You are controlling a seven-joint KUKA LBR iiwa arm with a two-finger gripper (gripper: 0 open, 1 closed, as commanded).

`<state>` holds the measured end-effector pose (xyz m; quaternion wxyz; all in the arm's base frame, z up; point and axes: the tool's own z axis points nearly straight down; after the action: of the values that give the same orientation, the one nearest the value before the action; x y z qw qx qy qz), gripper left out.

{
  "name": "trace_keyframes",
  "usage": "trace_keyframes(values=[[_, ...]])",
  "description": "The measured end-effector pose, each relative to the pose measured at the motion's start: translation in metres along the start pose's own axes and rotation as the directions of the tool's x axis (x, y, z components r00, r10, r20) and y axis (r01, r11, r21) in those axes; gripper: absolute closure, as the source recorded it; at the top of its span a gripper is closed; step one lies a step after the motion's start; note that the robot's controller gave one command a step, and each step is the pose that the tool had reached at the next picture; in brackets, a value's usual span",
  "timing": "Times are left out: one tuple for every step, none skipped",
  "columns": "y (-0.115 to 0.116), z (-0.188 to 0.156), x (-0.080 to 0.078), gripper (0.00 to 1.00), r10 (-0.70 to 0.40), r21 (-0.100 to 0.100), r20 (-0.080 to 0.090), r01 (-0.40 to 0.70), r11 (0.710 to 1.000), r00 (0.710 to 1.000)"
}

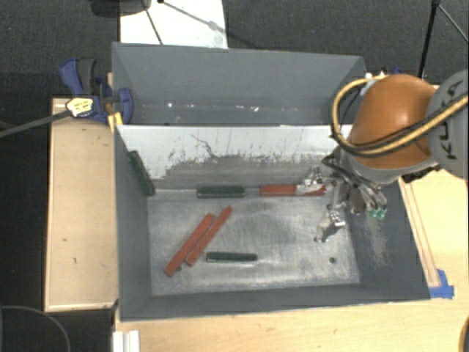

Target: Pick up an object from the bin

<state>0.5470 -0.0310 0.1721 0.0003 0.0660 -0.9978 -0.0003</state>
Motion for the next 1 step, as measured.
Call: trace_keyframes(values=[[0.0310, -0.0068, 0.0135, 0.00, -0.050, -0.003, 0.000, 0.050, 0.999, 0.999]])
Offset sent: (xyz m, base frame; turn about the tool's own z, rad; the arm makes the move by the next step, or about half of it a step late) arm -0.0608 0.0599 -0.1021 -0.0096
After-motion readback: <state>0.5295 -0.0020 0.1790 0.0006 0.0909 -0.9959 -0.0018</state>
